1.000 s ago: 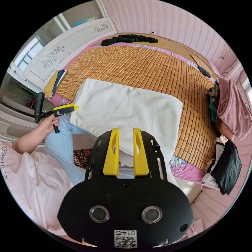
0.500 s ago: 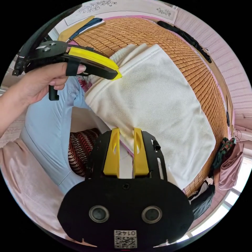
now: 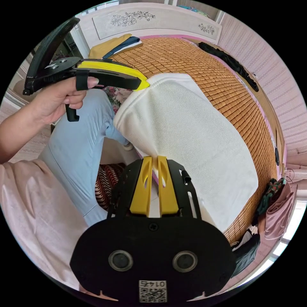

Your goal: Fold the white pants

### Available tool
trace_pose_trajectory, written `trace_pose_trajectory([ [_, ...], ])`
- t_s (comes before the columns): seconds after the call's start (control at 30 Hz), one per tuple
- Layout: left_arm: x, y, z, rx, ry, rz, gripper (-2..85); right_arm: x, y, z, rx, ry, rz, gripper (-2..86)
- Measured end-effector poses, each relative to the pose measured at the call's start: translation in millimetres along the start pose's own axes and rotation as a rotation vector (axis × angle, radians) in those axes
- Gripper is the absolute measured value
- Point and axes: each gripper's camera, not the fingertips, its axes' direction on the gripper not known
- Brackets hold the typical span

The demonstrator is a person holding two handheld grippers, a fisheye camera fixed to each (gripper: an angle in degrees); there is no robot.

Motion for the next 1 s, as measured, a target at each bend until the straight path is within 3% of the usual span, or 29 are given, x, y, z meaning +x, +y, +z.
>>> trace_pose_trajectory([
  [0.13,-19,9,57,-0.140,0.045,-0.105,3.6,5,-14,28,-0.177,-0.117,0.000,8.8],
  [0.4,-49,24,38,-0.095,0.169,-0.202,8.4,47,-58,-56,0.121,-0.046,-0.028,7.4],
  [0.53,-54,23,61,-0.181,0.206,-0.240,10.8,63,-127,-41,0.092,0.036,-0.083,10.6],
  [0.6,-54,17,70,-0.202,0.224,-0.232,11.0,70,-153,-26,-0.019,0.078,-0.082,11.3],
  [0.67,-53,14,86,-0.263,0.217,-0.215,11.1,77,-172,-17,-0.115,-0.021,-0.133,5.2],
  [0.83,-61,7,114,-0.318,0.235,-0.238,11.0,69,-182,-34,-0.073,0.021,-0.276,2.9],
  [1.0,-64,7,127,-0.342,0.260,-0.229,8.3,83,-194,-26,-0.038,0.014,-0.282,6.6],
])
